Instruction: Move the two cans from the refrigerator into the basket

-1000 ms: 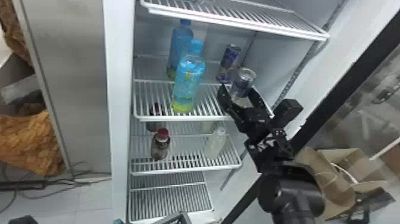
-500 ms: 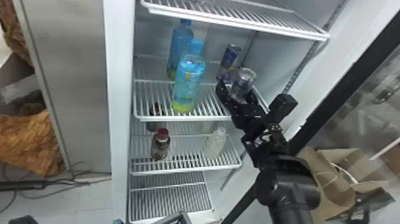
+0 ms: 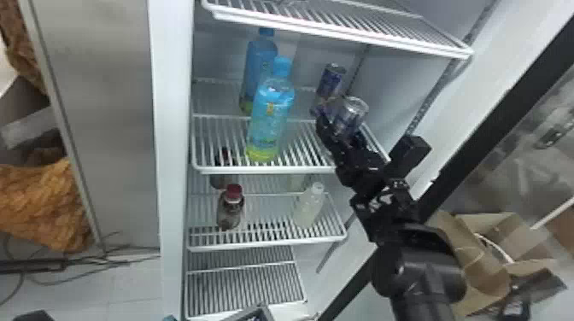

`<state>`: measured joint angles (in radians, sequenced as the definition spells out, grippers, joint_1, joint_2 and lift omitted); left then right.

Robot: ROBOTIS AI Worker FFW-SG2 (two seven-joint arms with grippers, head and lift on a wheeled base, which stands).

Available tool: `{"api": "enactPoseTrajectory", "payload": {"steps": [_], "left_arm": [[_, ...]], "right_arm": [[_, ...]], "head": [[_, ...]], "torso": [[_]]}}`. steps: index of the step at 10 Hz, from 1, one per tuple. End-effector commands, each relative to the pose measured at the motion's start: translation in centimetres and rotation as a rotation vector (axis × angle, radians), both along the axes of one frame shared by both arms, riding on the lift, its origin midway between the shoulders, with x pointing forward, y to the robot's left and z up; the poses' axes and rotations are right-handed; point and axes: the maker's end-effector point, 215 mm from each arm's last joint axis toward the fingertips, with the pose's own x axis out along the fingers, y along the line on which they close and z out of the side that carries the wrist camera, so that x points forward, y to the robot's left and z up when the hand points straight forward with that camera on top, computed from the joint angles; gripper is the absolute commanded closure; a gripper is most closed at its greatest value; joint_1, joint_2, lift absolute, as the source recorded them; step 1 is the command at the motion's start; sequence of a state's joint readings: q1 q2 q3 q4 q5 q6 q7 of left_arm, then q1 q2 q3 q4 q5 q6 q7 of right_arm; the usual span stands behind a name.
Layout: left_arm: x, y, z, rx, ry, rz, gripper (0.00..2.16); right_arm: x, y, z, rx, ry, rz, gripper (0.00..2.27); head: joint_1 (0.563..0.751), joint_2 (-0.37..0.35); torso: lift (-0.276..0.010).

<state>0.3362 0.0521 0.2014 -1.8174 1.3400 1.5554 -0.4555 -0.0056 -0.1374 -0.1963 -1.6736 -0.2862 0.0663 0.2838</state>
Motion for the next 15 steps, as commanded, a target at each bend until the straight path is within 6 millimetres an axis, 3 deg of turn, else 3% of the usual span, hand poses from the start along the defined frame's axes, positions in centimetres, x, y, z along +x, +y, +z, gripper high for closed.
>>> {"api": "enactPoseTrajectory", "payload": {"steps": [1,4,6,10,15], "left_arm": [[0.0,0.0,0.0,-0.002,0.000,0.000,1.20],[0.2,0.0,0.1,-0.003,-0.004,0.004,1.20],[0.2,0.0,0.1,-0.001,-0.003,0.002,1.20],[0.1,0.0,0.0,-0.001,-0.001,0.002,1.20],[0.1,0.1,0.0,0.002,-0.003,0.001,1.20]], "right_arm": [[-0.7,-0.2,0.8,-0.007,-0.016,-0.004,1.05],[-4.9,0.4,3.7,-0.030,-0.060,0.010,1.05],[-7.3,1.4,3.9,-0.014,-0.049,0.035,1.05],[-13.0,4.7,3.5,0.037,0.006,0.109,1.05],[-19.5,9.7,1.4,0.089,0.155,0.232,1.05]], "head": [[0.695,-0.350],[0.695,-0.350],[0.695,-0.350],[0.695,-0.350],[0.695,-0.350]], "torso": [[-0.035],[-0.035],[-0.035],[-0.035],[-0.035]]}}
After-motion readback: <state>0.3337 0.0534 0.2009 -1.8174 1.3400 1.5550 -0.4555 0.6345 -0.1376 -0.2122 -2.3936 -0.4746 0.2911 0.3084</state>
